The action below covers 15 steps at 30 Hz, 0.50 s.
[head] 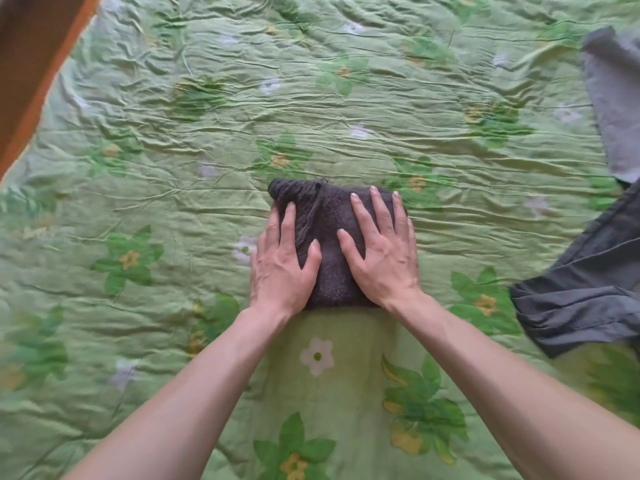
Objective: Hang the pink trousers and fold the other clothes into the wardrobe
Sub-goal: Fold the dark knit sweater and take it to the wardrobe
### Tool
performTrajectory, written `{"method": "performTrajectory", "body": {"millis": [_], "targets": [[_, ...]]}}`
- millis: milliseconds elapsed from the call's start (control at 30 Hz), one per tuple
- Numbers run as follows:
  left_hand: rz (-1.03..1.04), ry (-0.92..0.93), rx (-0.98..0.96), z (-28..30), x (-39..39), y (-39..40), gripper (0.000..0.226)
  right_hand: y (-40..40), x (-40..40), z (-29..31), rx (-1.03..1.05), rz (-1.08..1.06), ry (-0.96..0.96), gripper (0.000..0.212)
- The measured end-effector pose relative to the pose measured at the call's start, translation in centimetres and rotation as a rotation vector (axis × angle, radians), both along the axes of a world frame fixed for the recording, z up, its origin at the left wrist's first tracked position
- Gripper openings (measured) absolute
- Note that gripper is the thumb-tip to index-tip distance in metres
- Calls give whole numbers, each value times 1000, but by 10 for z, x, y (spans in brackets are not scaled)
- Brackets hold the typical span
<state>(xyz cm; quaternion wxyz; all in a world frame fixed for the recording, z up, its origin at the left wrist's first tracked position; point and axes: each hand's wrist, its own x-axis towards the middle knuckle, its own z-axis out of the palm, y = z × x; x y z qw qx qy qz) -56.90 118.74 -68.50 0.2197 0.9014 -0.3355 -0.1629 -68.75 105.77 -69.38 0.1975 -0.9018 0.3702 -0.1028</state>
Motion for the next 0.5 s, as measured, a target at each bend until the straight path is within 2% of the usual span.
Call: {"method": "performTrajectory", "body": {"millis": [67, 133, 200, 267, 367, 500], "targets": [[51, 59, -72, 8, 0, -2, 80, -6, -7, 5, 226, -81, -285, 59], [121, 127, -124, 14, -1, -1, 81, -7, -19, 3, 461, -336, -513, 63], [232, 222, -88, 20, -1, -4, 87, -3, -31, 2, 709, -538, -504, 85], [372, 356, -57, 24, 2, -9, 96, -1, -40, 0, 938, -567, -484, 100], [532, 629, -40, 37, 6, -12, 97, -5, -43, 15, 1142, -527, -474, 91], [602, 1137, -131, 81, -2, 13, 55, 9, -62, 66, 1269, -456, -468, 91]]}}
